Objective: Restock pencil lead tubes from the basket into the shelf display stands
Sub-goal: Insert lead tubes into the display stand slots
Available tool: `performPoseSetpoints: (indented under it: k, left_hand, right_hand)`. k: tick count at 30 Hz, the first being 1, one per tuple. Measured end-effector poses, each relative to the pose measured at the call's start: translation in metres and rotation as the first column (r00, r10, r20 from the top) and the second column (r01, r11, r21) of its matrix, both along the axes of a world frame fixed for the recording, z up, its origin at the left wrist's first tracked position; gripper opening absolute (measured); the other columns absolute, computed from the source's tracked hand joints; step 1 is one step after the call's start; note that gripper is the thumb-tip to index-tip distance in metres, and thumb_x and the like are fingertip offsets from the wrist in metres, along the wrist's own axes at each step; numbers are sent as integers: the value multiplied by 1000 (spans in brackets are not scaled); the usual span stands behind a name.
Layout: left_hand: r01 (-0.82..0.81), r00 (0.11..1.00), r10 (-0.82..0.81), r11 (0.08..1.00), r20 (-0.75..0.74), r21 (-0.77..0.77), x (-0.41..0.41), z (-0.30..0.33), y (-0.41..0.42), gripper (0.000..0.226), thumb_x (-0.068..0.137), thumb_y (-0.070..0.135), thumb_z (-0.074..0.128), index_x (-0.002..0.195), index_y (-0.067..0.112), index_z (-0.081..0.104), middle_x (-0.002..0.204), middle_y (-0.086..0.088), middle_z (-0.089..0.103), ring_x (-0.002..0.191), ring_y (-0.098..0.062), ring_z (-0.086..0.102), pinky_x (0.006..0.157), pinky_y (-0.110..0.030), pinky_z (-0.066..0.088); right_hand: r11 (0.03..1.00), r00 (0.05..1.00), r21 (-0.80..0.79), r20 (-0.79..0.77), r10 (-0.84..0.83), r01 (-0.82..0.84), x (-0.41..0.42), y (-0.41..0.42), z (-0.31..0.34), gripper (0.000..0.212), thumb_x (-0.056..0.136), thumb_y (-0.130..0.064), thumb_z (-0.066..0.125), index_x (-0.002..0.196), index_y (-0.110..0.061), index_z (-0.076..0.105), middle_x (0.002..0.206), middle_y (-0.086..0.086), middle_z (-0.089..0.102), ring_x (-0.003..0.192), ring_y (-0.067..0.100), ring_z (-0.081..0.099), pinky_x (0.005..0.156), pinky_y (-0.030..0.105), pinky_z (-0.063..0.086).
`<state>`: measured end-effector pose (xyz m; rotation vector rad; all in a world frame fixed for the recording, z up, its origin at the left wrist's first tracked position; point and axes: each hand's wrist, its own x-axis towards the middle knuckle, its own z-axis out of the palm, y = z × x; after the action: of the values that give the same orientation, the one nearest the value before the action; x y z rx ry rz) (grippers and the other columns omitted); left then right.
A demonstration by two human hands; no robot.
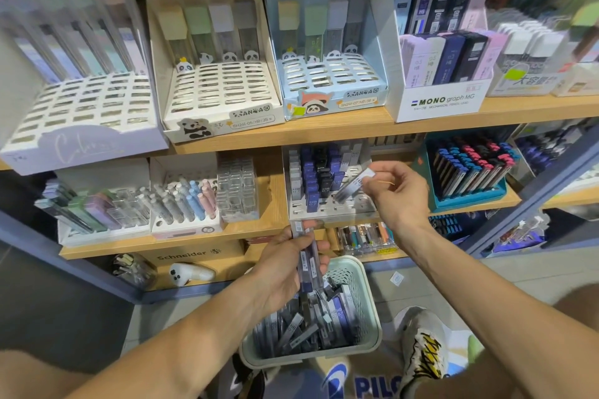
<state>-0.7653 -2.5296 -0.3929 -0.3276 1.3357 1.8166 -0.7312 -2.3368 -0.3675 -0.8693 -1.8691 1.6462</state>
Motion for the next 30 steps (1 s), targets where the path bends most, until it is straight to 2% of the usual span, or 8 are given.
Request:
performPoseSetpoints:
  k: [2, 6, 8, 11, 15, 19, 26, 30]
  left_hand:
    - [-9, 1000, 8, 1000, 19, 16, 0, 2, 0, 24, 105, 7, 54, 125, 8, 66, 91, -20, 77, 60, -27, 67, 55, -32, 60]
    - [-12, 999, 12, 1000, 36, 11, -4, 3, -1, 16, 105, 6, 54, 117, 1, 64, 97, -21, 78, 61, -25, 69, 59, -35, 62]
    - [-8, 999, 8, 1000, 34, -5, -6, 2, -3, 15, 106, 8, 53, 109, -3, 63, 99, -20, 78, 61, -23, 70, 63, -34, 62]
    - [-27, 999, 27, 1000, 25, -9, -7, 1, -7, 15, 106, 7, 53, 110, -3, 62, 100, -20, 79, 62, -22, 72, 64, -32, 64]
    - [-56, 998, 57, 998, 18, -26, -8, 0, -14, 18, 105, 6, 55, 118, -5, 61, 98, -21, 79, 65, -22, 75, 61, -31, 65]
    - [-86, 996, 87, 996, 28, -17, -10, 1, -19, 26, 104, 7, 56, 126, -6, 58, 96, -23, 78, 69, -24, 77, 62, -33, 65]
    - [-91, 995, 90, 996, 31, 26, -12, 1, -22, 30, 104, 11, 57, 131, -2, 55, 99, -24, 78, 81, -31, 79, 74, -41, 65]
    - [-76, 997, 75, 996, 34, 49, -13, 2, -22, 27, 104, 14, 57, 129, 4, 56, 101, -22, 78, 85, -32, 79, 76, -43, 64]
  right_hand:
    - [997, 1000, 74, -5, 28, -27, -2, -7, 3, 26, 87, 4, 73, 99, -19, 71, 90, 10, 72, 77, 14, 66, 83, 41, 63]
    - [955, 985, 249, -20, 173, -162, -7, -24, 13, 24, 88, -8, 75, 98, -29, 72, 91, -4, 73, 70, 7, 68, 65, 20, 55]
    - [912, 969, 348, -39, 245, -216, -11, -31, 16, 21, 89, -11, 76, 104, -25, 73, 92, -8, 71, 75, 7, 70, 68, 17, 55]
    - [789, 937, 564, -74, 342, -243, -20, -41, 13, 18, 90, -12, 76, 108, -14, 74, 92, -7, 72, 82, 7, 69, 72, 17, 57]
    - [616, 947, 749, 47, 317, -243, -40, -48, -1, 14, 90, -20, 74, 103, -19, 77, 89, -8, 73, 84, 7, 54, 73, 13, 40]
    - [544, 945, 788, 145, 292, -289, -50, -53, -15, 14, 90, -18, 73, 103, -19, 77, 88, -5, 73, 89, 20, 47, 72, 37, 45]
    - [485, 942, 817, 200, 271, -313, -54, -51, -13, 14, 90, -19, 73, 103, -20, 78, 84, -3, 74, 87, 14, 38, 67, 26, 27]
    - [437, 934, 837, 222, 280, -330, -53, -50, -20, 12, 88, -19, 76, 100, -20, 79, 86, -3, 73, 85, 16, 40, 67, 24, 26]
